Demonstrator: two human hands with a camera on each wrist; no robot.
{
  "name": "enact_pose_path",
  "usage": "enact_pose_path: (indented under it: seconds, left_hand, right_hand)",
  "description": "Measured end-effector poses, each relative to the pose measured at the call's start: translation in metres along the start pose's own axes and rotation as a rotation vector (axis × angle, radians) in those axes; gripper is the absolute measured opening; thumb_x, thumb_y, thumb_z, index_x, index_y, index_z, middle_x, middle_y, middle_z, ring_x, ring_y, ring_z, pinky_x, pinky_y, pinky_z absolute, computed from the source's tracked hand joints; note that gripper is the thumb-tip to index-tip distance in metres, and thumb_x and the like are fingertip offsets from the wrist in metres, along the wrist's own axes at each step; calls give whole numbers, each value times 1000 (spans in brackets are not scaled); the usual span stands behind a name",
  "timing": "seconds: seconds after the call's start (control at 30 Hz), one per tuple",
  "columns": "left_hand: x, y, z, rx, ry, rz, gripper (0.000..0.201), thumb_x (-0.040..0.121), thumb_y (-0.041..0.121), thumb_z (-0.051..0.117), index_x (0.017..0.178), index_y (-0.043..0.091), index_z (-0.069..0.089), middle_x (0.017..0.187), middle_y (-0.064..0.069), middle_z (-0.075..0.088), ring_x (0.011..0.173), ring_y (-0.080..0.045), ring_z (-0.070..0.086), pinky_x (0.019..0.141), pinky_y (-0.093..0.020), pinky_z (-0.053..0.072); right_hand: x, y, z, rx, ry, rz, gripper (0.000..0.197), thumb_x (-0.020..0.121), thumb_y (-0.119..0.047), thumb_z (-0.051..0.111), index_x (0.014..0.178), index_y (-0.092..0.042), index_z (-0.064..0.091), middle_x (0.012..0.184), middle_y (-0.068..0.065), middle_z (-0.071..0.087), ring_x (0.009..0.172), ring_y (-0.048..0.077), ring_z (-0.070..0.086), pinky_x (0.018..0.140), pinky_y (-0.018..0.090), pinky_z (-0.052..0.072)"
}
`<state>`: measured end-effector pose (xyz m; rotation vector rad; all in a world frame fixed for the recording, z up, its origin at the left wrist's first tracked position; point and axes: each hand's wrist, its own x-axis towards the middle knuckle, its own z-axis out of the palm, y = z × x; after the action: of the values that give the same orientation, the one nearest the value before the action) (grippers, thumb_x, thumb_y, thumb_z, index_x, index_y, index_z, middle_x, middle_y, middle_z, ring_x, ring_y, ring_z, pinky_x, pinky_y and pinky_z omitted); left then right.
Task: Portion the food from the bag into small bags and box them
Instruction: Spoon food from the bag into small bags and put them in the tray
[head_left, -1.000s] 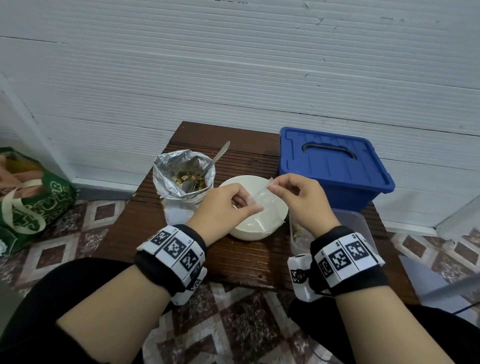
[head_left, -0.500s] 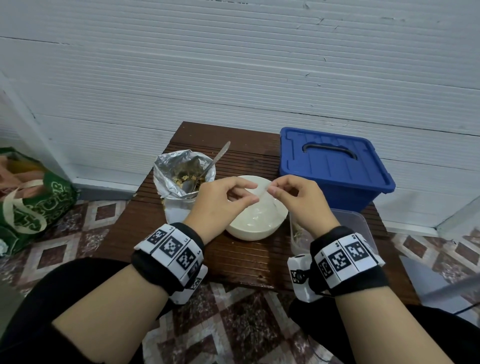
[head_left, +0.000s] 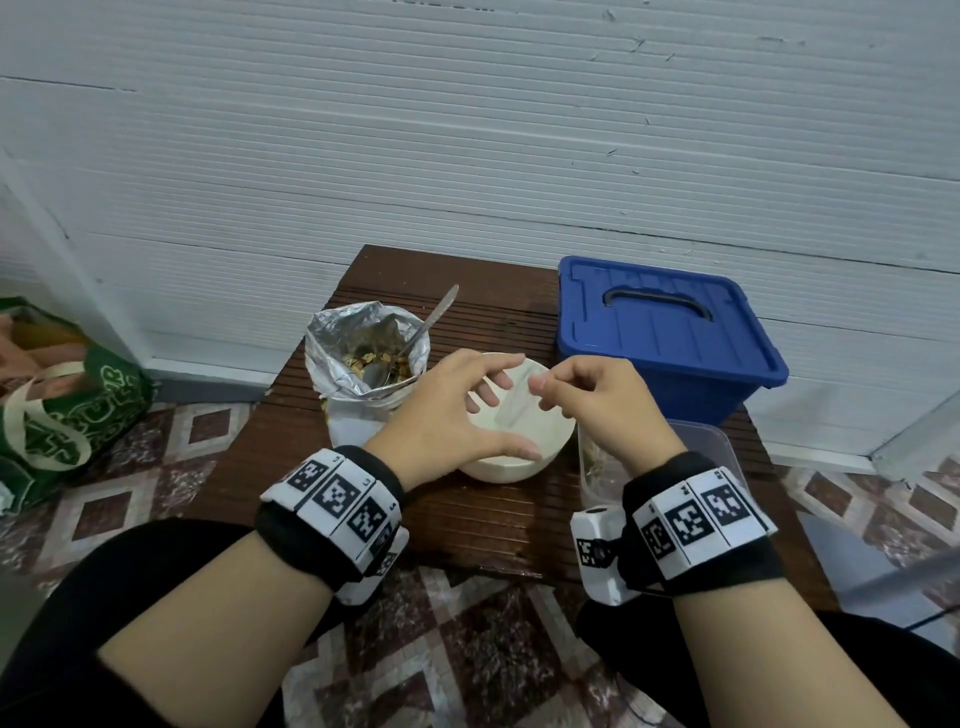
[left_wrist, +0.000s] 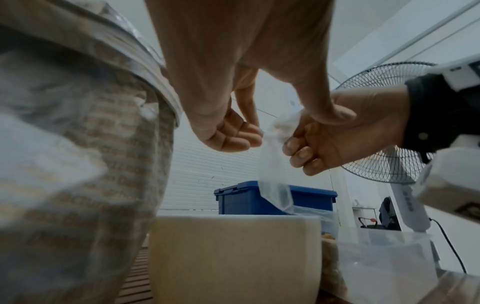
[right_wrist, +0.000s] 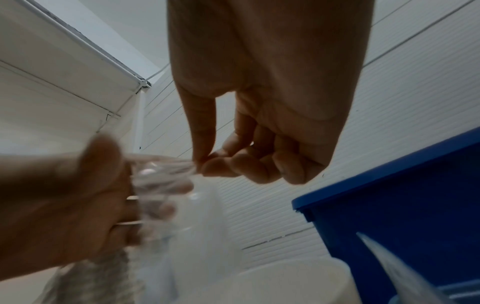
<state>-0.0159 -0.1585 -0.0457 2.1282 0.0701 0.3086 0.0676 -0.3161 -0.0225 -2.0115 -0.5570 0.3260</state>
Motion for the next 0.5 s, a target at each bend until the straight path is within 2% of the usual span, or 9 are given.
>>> enact_pose_path:
  seconds: [0.1, 0.2, 0.3, 0.37, 0.43, 0.5]
  left_hand:
    - [1, -3, -4, 93, -89, 87, 87, 57, 40, 88, 135, 38, 48, 119, 19, 48, 103, 3, 48, 86, -6, 36]
    - [0, -2, -4, 85, -129, 130, 76, 60, 38, 88, 129, 31, 57, 124, 24, 52, 114, 9, 45, 94, -5, 32]
    - [-2, 1, -3, 49, -116, 90, 65, 57, 38, 89, 115, 30, 61, 116, 19, 61, 111, 7, 50, 98, -13, 38]
    - [-3, 1, -2, 22, -86, 65, 63, 56, 37, 90, 111, 28, 61, 110, 17, 63, 106, 7, 53, 98, -16, 40]
    - [-2, 1, -1, 0, -51, 46, 64, 55, 36, 91, 111, 28, 61, 107, 16, 64, 103, 6, 55, 98, -18, 42]
    - [-1, -1, -1, -18, -24, 31, 64, 54, 36, 91, 109, 31, 60, 108, 14, 63, 103, 3, 57, 98, -20, 44]
  right_hand:
    - [-2, -5, -9, -27, -120, 24, 19, 85, -30, 68, 76, -13, 70, 70, -5, 67, 68, 3, 55, 68, 19, 42]
    - [-3, -7, -12, -25, -195, 21, 20, 85, -30, 69, 80, -10, 71, 69, -3, 66, 67, 2, 56, 66, 16, 43]
    - [-3, -7, -11, -62, -229, 9, 23, 85, -32, 68, 81, -10, 71, 71, -1, 67, 68, 4, 57, 68, 18, 45]
    - [-3, -6, -11, -55, -219, -6, 23, 84, -33, 69, 84, -10, 70, 74, 7, 68, 70, 9, 58, 71, 24, 47]
    - [-3, -5, -12, -24, -188, -40, 17, 83, -29, 70, 87, -12, 68, 73, 8, 66, 71, 13, 58, 75, 31, 49]
    - [-3, -5, -16, 13, -177, -105, 2, 86, -18, 68, 87, -18, 68, 74, 2, 63, 70, 11, 55, 73, 29, 46]
